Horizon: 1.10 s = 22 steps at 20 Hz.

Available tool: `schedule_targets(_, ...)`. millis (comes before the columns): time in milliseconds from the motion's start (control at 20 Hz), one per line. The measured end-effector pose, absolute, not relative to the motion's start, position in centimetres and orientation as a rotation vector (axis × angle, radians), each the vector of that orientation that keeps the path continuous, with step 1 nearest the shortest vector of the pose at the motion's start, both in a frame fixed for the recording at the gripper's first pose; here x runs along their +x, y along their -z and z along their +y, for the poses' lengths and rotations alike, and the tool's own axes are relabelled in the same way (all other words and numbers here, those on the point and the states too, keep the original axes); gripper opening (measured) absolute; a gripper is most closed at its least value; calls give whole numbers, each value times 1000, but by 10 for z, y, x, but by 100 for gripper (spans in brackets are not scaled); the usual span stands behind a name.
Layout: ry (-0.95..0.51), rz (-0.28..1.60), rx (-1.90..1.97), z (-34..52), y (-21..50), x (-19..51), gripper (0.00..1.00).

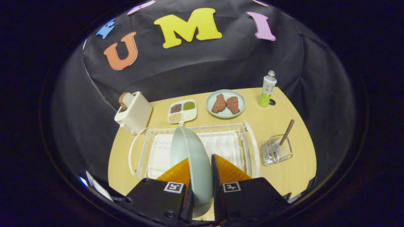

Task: Take the plate from the dish rack, then take the spoon from the basket and place it into the plate.

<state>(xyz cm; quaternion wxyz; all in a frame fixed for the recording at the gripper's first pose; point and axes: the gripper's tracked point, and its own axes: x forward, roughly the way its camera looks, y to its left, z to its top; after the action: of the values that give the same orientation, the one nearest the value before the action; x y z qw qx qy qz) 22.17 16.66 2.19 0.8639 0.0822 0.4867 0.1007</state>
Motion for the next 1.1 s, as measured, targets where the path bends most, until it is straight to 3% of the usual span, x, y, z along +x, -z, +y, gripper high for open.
schedule_targets(500, -347, 1096, 398, 111, 82, 96, 31)
schedule_targets(1100, -438, 1110, 632, 107, 163, 79, 31)
